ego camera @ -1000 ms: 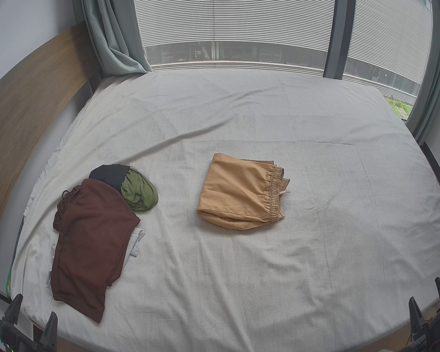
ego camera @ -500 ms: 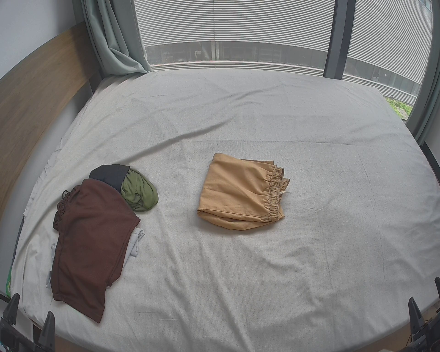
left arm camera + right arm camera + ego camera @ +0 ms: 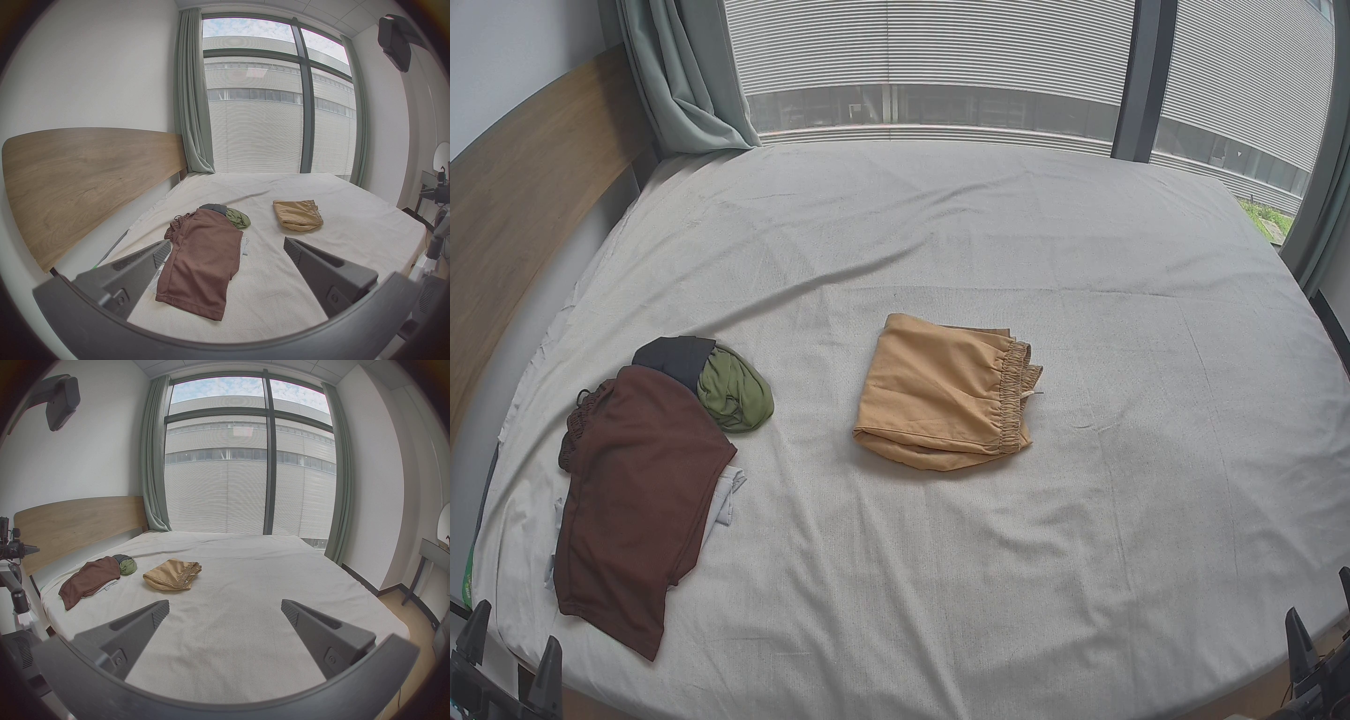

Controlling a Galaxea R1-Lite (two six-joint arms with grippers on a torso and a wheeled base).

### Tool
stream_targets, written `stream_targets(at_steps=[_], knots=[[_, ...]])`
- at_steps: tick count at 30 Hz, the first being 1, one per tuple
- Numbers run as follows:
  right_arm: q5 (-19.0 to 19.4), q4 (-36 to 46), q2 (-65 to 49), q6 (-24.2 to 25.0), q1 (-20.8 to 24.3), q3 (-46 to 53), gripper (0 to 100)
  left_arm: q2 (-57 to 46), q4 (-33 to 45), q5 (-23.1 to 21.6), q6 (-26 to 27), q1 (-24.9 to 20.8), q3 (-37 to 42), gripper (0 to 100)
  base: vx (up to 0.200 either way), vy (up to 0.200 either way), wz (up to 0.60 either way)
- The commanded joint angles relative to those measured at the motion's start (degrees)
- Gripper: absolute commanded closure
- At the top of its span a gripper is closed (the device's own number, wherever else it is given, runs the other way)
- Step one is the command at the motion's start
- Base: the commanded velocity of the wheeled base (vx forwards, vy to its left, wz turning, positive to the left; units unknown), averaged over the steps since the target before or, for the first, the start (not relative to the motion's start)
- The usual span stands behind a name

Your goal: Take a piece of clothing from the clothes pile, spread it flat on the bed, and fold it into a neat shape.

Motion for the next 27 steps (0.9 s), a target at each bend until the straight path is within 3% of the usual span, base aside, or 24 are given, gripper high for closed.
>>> stream_targets(at_steps=[1,27], knots=[[0.0,0.0,-0.7,0.0,0.0,1.0,0,-0.9,0.0,0.0,0.0,0.0,1.0,0,0.000,0.000,0.00],[0.0,0.0,-0.7,0.0,0.1,1.0,0,-0.9,0.0,0.0,0.0,0.0,1.0,0,0.000,0.000,0.00]])
